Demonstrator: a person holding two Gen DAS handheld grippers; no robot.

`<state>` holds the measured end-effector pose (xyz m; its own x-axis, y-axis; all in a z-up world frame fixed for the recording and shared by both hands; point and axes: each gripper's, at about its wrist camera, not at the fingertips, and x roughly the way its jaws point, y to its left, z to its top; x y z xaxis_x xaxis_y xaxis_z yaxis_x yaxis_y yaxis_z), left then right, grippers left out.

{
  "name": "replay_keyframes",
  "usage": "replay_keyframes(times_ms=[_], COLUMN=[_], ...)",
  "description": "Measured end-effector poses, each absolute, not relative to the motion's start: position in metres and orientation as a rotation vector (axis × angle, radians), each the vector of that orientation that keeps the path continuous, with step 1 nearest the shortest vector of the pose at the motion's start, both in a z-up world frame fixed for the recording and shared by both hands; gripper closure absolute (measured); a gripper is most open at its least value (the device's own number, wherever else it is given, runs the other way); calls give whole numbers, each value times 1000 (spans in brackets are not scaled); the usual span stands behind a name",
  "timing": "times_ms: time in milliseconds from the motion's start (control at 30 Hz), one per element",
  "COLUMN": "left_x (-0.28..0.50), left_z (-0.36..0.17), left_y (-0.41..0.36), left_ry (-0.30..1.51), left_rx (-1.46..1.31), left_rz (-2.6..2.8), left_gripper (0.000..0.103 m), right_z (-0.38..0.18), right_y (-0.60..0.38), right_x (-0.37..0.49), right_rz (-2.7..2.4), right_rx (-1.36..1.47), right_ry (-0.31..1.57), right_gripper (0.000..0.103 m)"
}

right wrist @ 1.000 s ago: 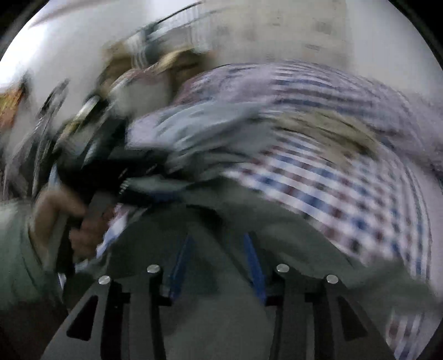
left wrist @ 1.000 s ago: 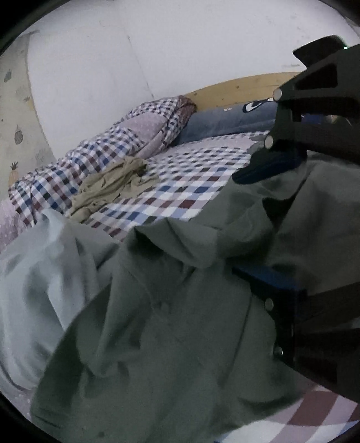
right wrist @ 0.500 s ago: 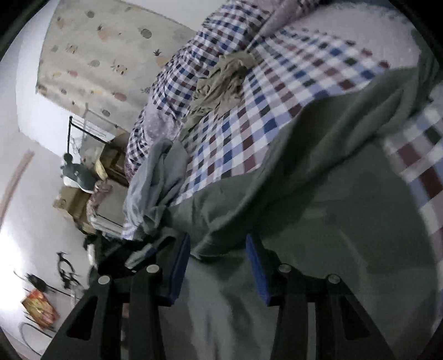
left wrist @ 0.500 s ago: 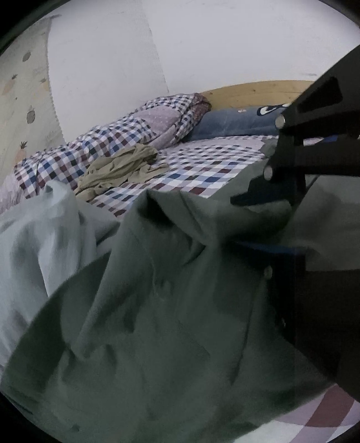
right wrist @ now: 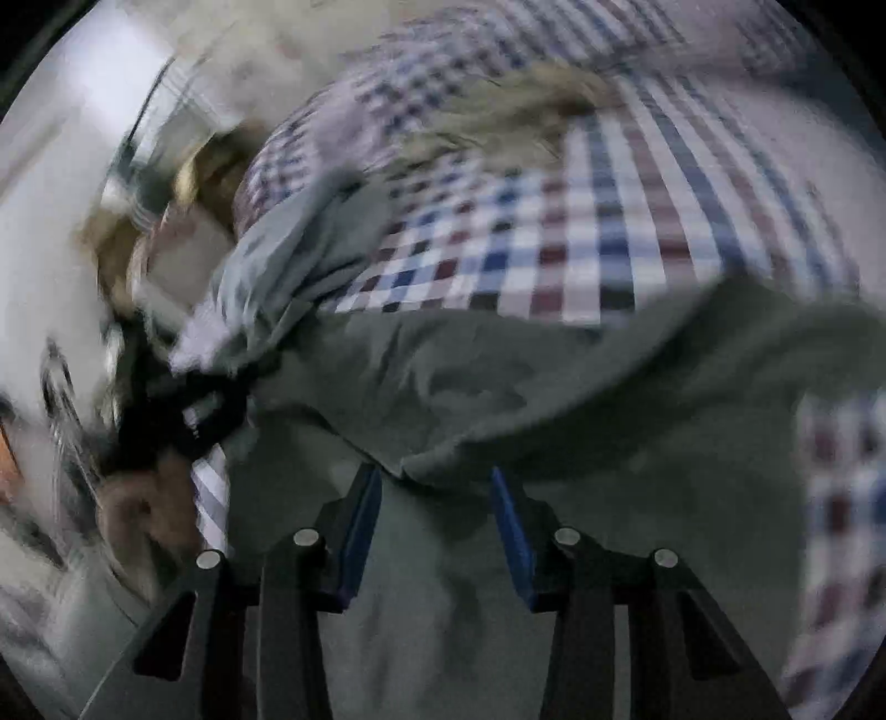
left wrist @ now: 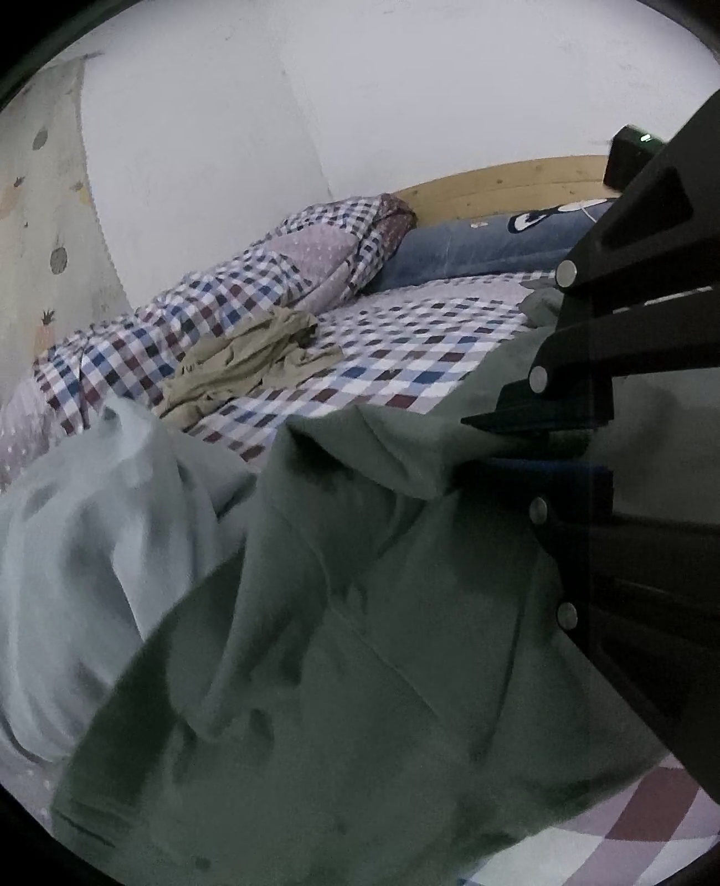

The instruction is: Fold clothes

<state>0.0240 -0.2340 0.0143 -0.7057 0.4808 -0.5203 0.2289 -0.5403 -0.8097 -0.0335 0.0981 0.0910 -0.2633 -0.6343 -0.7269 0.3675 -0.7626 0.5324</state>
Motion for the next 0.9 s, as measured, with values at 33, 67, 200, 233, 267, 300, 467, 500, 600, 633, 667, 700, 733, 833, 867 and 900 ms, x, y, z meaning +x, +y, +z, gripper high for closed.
replay_keyframes(times_ms=[33, 67, 200, 233, 267, 300, 467, 500, 600, 633, 667, 700, 733, 833, 867, 900], left_x=[23, 23, 24, 24, 25, 26, 29, 27, 11, 3, -8, -20, -33, -71, -84, -97], left_z=[15, 14, 15, 15, 16, 16, 23, 27, 45, 52, 58, 64, 69, 86, 92, 94], left_y=[-233, -233, -234, -235, -236, -237, -243, -246, -258, -262, -264, -263, -263, -262, -262, -262], left_ry=[-1409, -1405, -1408, -1412, -1416, -1422, -1478, -1482, -1485, -1486, -1486, -1485, -1484, -1481, -1479, -1486], left_rx=[-1127, -1134, -1137, -1132, -1127, -1122, -1037, -1017, -948, -921, -908, -902, -896, -877, -870, -874], left_rz=[2376, 2379, 2378, 2376, 2374, 2369, 2306, 2300, 2296, 2296, 2302, 2311, 2320, 2347, 2356, 2368], left_gripper=[97, 97, 97, 97, 97, 97, 98, 98, 98, 98, 98, 98, 98, 98, 98, 98], right_z=[88, 86, 73, 68, 66, 66, 92, 100, 125, 135, 144, 152, 160, 175, 179, 183], right_y=[102, 103, 99, 97, 96, 95, 103, 106, 114, 115, 115, 113, 111, 109, 109, 108], right_x=[-36, -38, -48, -49, -50, -50, -57, -60, -76, -84, -93, -102, -114, -144, -155, -167], right_rz=[-2058, -2064, -2107, -2107, -2107, -2106, -2125, -2130, -2149, -2154, -2160, -2169, -2180, -2220, -2233, -2247], right_rx=[1361, 1366, 1441, 1462, 1472, 1455, 1298, 1258, 1157, 1124, 1092, 1066, 1045, 993, 976, 959], right_ry=[-432, -482, -504, -501, -498, -494, -554, -573, -602, -600, -595, -581, -565, -553, -556, -560], right_gripper=[59, 59, 82, 89, 92, 95, 97, 97, 97, 97, 97, 97, 98, 98, 98, 98])
